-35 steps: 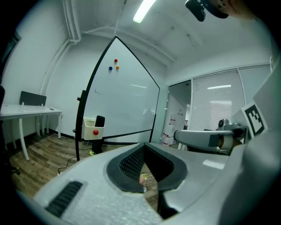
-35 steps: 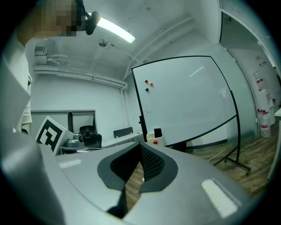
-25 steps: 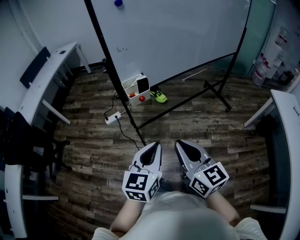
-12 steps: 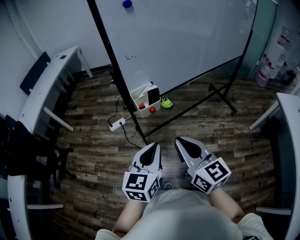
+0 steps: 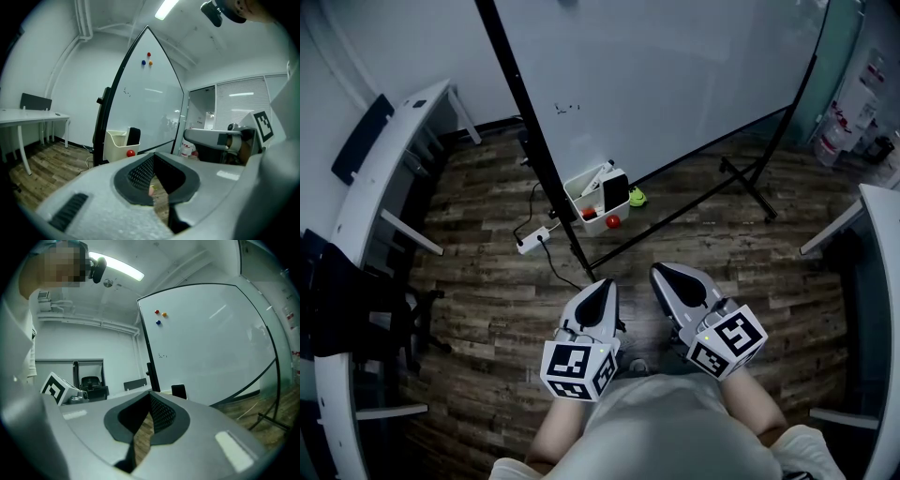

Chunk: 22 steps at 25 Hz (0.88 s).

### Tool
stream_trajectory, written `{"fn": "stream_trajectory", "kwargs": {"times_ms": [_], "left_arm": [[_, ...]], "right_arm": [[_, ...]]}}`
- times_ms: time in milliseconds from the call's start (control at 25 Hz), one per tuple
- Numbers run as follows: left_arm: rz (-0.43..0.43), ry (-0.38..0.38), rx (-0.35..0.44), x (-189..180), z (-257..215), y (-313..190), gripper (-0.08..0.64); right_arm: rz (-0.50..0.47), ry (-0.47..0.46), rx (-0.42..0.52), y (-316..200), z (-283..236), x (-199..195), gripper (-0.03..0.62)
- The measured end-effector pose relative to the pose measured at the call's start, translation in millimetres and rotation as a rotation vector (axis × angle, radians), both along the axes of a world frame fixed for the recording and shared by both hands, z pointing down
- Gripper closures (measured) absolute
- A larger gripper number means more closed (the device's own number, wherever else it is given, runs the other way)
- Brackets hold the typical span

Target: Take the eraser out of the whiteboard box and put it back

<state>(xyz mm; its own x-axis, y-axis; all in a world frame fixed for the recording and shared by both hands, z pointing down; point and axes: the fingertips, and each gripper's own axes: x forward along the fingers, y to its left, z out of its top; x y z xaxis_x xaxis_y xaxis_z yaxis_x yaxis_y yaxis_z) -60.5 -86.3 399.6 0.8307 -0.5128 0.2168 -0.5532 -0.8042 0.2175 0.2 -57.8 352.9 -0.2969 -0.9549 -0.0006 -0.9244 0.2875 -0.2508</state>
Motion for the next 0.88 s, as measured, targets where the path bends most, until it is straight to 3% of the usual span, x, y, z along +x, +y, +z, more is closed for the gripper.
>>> {"fn": "stream_trajectory", "kwargs": {"times_ms": [400,880], "left_arm": [[-0.072,0.006,-0.014,6,6,-23,0.558],[-0.206,0.01,-0.011,33,3,-71,0.558]], "right_arm": [[-0.068,0.015,-0.011,-35,6,21,0.586],[-0.237,0.088,-0.017,-105,6,48,0.56]]}}
